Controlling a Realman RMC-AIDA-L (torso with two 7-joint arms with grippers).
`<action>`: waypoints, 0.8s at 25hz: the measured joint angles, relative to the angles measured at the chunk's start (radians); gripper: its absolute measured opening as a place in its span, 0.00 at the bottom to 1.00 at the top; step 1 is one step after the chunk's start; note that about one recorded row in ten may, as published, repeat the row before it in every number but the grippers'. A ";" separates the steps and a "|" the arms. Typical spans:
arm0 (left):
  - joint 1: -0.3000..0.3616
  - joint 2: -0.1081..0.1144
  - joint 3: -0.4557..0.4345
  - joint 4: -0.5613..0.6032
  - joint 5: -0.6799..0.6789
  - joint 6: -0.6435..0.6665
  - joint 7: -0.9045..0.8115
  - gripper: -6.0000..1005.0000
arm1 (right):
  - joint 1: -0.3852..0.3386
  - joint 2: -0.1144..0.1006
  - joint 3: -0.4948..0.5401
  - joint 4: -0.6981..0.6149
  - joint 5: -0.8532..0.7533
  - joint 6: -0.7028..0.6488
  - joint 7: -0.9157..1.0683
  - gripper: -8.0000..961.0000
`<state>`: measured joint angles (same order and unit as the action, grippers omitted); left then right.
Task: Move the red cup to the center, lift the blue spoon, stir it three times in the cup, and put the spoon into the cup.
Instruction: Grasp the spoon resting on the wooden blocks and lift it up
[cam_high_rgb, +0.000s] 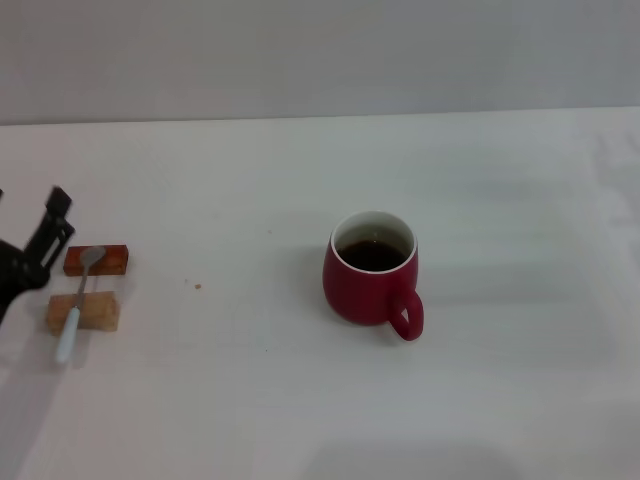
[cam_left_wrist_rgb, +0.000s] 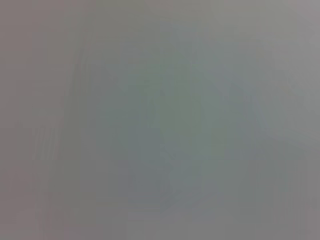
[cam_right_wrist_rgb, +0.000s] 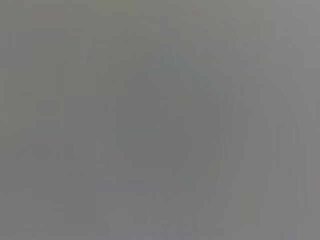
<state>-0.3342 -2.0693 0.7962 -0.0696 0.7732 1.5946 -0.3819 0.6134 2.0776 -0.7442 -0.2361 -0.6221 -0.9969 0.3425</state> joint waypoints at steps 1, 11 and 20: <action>0.010 0.000 0.020 0.001 0.000 0.006 0.000 0.83 | 0.007 0.000 0.000 0.007 0.023 -0.004 -0.016 0.32; 0.081 -0.006 0.088 -0.047 0.000 0.044 -0.005 0.83 | 0.050 -0.003 0.055 0.011 0.061 -0.003 -0.059 0.41; 0.114 -0.005 0.160 -0.061 0.000 0.055 0.000 0.83 | 0.063 -0.003 0.117 0.014 0.064 -0.015 -0.059 0.41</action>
<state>-0.2201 -2.0746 0.9564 -0.1307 0.7731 1.6494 -0.3823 0.6763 2.0746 -0.6277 -0.2219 -0.5586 -1.0118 0.2830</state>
